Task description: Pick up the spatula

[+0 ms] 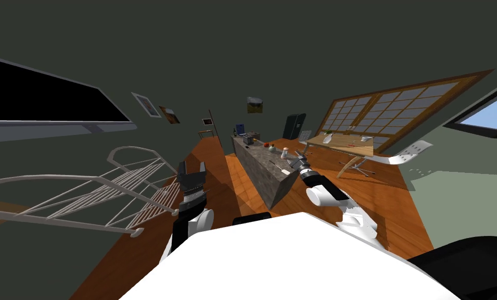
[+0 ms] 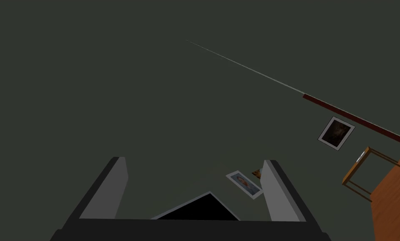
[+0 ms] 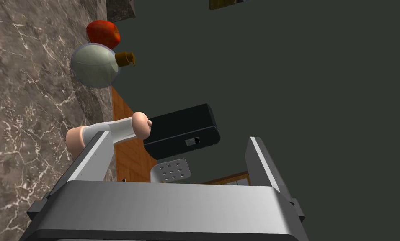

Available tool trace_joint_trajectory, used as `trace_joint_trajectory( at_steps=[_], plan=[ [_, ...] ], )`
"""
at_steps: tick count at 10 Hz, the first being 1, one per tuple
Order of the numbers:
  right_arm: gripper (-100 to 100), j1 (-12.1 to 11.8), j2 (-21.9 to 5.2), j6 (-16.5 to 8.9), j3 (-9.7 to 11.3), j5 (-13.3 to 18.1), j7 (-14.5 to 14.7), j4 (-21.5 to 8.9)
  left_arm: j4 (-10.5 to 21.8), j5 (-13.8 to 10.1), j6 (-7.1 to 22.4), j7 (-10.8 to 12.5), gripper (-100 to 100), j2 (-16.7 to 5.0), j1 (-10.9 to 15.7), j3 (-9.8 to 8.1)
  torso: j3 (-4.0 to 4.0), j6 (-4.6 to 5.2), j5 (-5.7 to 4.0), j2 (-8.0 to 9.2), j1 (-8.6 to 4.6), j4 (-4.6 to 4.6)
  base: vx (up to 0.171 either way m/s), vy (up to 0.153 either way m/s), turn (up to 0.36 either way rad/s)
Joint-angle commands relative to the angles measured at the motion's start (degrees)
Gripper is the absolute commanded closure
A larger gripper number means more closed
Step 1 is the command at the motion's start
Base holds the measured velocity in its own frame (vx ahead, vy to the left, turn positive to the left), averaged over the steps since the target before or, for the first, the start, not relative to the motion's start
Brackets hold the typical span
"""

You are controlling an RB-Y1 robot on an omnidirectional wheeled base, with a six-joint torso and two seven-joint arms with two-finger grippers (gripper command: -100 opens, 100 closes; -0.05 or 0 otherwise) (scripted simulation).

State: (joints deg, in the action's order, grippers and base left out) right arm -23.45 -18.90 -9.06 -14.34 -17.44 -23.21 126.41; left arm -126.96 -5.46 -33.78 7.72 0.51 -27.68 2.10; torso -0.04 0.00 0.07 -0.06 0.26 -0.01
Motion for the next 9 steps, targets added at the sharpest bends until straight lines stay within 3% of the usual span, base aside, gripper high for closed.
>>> trace_joint_trajectory(
  at_steps=[1, 4, 6, 9],
  plan=[
    [-100, 0.1, -0.8, -2.9, -0.6, -1.0, -1.2, -0.5, 0.0, 0.0, 0.0, 0.0, 0, 0.0, 0.0, 0.0, 0.0, 0.0, 0.0, 0.0, 0.0, 0.0, 0.027, 0.054, 0.034],
    [-100, 1.2, -2.8, -8.3, -2.4, -4.3, -4.8, -2.0, 0.0, 0.0, 0.0, 0.0, 0, 0.0, 0.0, 0.0, 0.0, 0.02, -0.01, 0.01, -0.05, 0.0, 0.026, 0.062, 0.057],
    [-100, 1.2, -2.8, -10.5, -2.4, -4.3, -4.8, -2.0, 0.0, 0.0, 0.0, 0.0, 0, 0.0, 0.0, 0.0, -0.02, 0.01, -0.01, -0.03, -0.09, -0.01, 0.027, 0.03, 0.009],
    [-100, 2.2, -4.6, -16.0, -4.1, -7.7, -8.4, -3.7, 0.0, 0.0, 0.0, 0.0, 0, 0.0, 0.0, -0.01, -0.02, 0.02, -0.04, -0.02, -0.17, -0.01, 0.035, 0.033, 0.049]
  ],
)
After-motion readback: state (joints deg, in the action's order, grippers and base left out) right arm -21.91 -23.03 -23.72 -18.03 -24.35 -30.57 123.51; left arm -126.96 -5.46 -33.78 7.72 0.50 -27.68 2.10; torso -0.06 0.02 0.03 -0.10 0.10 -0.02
